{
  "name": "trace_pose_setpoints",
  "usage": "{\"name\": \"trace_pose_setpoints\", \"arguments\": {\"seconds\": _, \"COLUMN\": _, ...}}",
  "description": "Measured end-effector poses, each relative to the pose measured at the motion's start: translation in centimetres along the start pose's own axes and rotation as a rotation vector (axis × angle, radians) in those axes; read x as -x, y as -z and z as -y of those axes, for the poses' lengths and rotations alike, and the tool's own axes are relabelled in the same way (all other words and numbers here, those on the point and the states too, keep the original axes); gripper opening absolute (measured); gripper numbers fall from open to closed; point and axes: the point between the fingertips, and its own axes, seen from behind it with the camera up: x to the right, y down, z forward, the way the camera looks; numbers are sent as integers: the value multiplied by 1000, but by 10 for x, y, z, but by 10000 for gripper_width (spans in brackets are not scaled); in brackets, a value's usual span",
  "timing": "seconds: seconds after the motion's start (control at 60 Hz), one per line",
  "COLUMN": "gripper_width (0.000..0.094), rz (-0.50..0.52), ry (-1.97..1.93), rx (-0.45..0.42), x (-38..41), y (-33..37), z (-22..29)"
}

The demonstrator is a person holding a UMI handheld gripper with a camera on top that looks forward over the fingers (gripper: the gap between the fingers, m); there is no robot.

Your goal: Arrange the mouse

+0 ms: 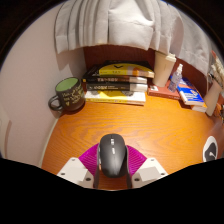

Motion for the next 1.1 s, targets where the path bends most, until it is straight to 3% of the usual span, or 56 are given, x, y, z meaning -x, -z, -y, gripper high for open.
{"name": "trace_pose_setpoints", "arguments": {"seconds": 0.083, "gripper_width": 381, "rz": 61, "ry": 7, "rx": -68, "x": -8, "y": 30, "z": 36}}
{"name": "trace_pose_setpoints", "arguments": {"seconds": 0.217, "gripper_width": 385, "rz": 52, "ry": 36, "rx": -255, "x": -73, "y": 115, "z": 118}}
{"name": "trace_pose_setpoints", "arguments": {"seconds": 0.367, "gripper_width": 386, "rz": -10, "ry": 31, "rx": -456, "x": -185, "y": 217, "z": 185}}
{"name": "trace_pose_setpoints", "arguments": {"seconds": 0.483, "gripper_width": 380, "rz": -88, "ry": 20, "rx": -531, "x": -283, "y": 261, "z": 190}}
{"name": "trace_pose_setpoints", "arguments": {"seconds": 0.583, "gripper_width": 377, "rz": -137, "ry": -26, "rx": -513, "x": -359, "y": 262, "z": 170}}
{"name": "trace_pose_setpoints", "arguments": {"seconds": 0.75, "gripper_width": 375, "rz": -201, "ry": -105, "rx": -335, "x": -449, "y": 207, "z": 79}}
{"name": "trace_pose_setpoints", "arguments": {"seconds": 0.9, "gripper_width": 378, "rz": -194, "ry": -151, "rx": -162, "x": -478, "y": 152, "z": -7}}
{"name": "trace_pose_setpoints", "arguments": {"seconds": 1.1, "gripper_width": 378, "rz": -175, "ry": -158, "rx": -48, "x": -480, "y": 111, "z": -75}}
